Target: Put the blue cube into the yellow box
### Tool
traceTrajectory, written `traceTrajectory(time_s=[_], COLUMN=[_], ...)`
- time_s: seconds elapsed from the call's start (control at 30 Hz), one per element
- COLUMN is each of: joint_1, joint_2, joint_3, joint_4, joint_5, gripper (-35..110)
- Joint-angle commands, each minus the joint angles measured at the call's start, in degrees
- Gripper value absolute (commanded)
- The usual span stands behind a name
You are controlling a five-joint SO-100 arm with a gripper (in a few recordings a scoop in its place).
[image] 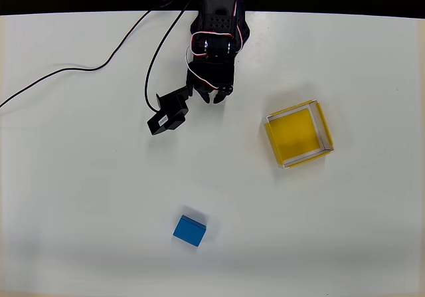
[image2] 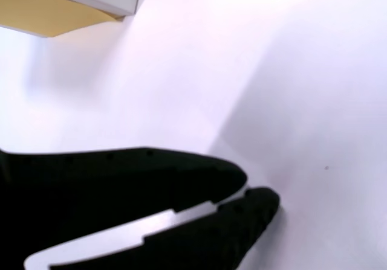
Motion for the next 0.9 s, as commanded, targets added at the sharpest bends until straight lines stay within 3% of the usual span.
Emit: traceTrajectory(time_s=[0.0, 0.37, 0.53, 0.7, 0.87], joint_1=[-3.16, -2.29, 2.02, 4.92, 8.61], joint_2=[1.67, 1.58, -3.96, -21.45, -38.06], joint_3=[1.58, 1.49, -4.39, -16.96, -29.44], joint_4=[1.05, 0.53, -10.2, -27.07, -39.29], joint_5=[-0.44, -4.13, -6.68, -6.86, 6.33], gripper=[7, 9, 17, 31, 49])
